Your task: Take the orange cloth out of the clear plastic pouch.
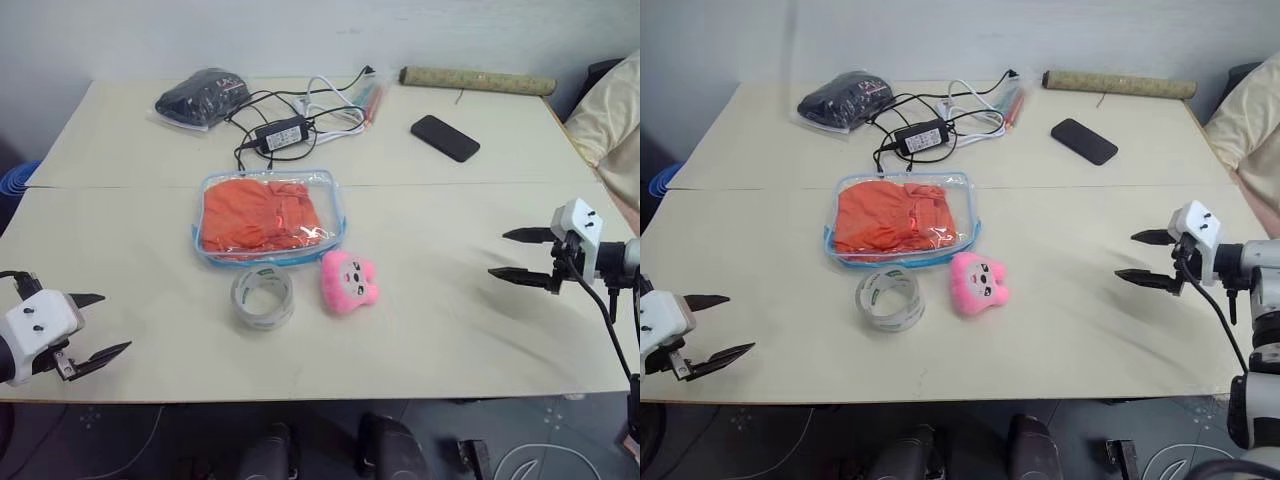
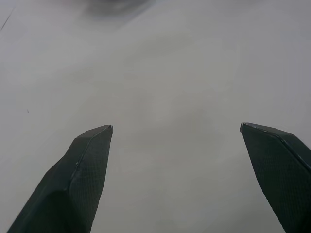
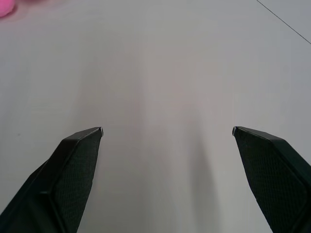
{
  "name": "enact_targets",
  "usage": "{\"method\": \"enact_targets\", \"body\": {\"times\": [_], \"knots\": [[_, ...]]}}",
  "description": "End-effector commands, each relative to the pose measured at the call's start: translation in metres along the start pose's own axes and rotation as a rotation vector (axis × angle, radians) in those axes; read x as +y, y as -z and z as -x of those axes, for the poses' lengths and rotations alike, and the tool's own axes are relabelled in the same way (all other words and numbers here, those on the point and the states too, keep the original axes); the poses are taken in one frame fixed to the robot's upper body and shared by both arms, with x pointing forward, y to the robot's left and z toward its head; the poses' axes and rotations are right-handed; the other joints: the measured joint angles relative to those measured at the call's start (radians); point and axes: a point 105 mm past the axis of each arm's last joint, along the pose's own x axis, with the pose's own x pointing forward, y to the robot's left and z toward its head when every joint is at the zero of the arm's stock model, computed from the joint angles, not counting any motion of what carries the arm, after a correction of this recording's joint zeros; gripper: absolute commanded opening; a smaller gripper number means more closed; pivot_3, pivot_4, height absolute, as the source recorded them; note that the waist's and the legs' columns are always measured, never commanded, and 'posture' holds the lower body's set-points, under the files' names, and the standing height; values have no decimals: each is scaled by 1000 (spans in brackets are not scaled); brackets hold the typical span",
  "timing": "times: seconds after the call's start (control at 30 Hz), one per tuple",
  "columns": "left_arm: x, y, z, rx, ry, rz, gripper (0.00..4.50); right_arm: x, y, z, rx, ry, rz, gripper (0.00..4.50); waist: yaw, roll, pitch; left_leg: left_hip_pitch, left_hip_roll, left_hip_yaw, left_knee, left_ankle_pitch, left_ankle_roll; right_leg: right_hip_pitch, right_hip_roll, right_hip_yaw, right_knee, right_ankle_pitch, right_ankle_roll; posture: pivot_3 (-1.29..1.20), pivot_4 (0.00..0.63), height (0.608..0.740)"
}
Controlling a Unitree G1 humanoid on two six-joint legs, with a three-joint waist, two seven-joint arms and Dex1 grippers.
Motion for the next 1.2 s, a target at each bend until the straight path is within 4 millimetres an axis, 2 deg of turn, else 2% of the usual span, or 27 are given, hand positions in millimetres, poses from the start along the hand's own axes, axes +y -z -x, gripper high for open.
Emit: {"method": "enact_targets", "body": {"times": [0.03, 0.6, 0.77, 0.87, 1.0, 1.13, 1.2], "knots": [[2, -1, 10, 19, -5, -28, 4394, -7, -14, 9, -35, 40, 39, 4500, 0, 0, 0, 0, 0, 0, 0, 0, 0, 0, 0, 0, 0, 0, 0, 0, 150, 740], [2, -8, 9, -25, 1, 28, 4394, -6, -23, 3, -39, 46, 37, 4500, 0, 0, 0, 1, 0, 1, 1, 0, 0, -1, 1, 2, 2, 0, 0, 0, 150, 740], [-2, -22, 5, -72, 52, 43, 4394, 0, -28, 2, -59, 6, -6, 4500, 1, 0, 0, 0, 0, 1, 2, 0, 0, -1, 1, 2, 3, 0, 0, 0, 150, 740], [0, -40, 2, -132, 87, 35, 4394, 8, -38, 2, -80, -50, -14, 4500, 3, 0, 0, 0, 0, 1, 2, 0, 0, -1, 1, 2, 3, 0, 0, 0, 150, 740], [-10, -83, -4, -214, 264, -37, 4394, 31, -77, -1, -160, -202, -7, 4500, 4, 0, 0, 0, 0, 0, 5, 0, 0, -1, 0, 3, 5, 0, 0, 0, 150, 740], [-24, -122, -12, -276, 411, -129, 4394, 53, -105, -9, -198, -281, 75, 4500, 6, 0, 0, 0, 0, 0, 5, 0, 0, -1, 0, 4, 6, 0, 0, 0, 150, 740], [-37, -141, -23, -292, 498, -230, 4394, 69, -122, -14, -221, -347, 122, 4500, 10, 0, 0, 0, 0, 0, 6, 0, -1, -2, 1, 4, 7, 0, 0, 0, 150, 740]]}}
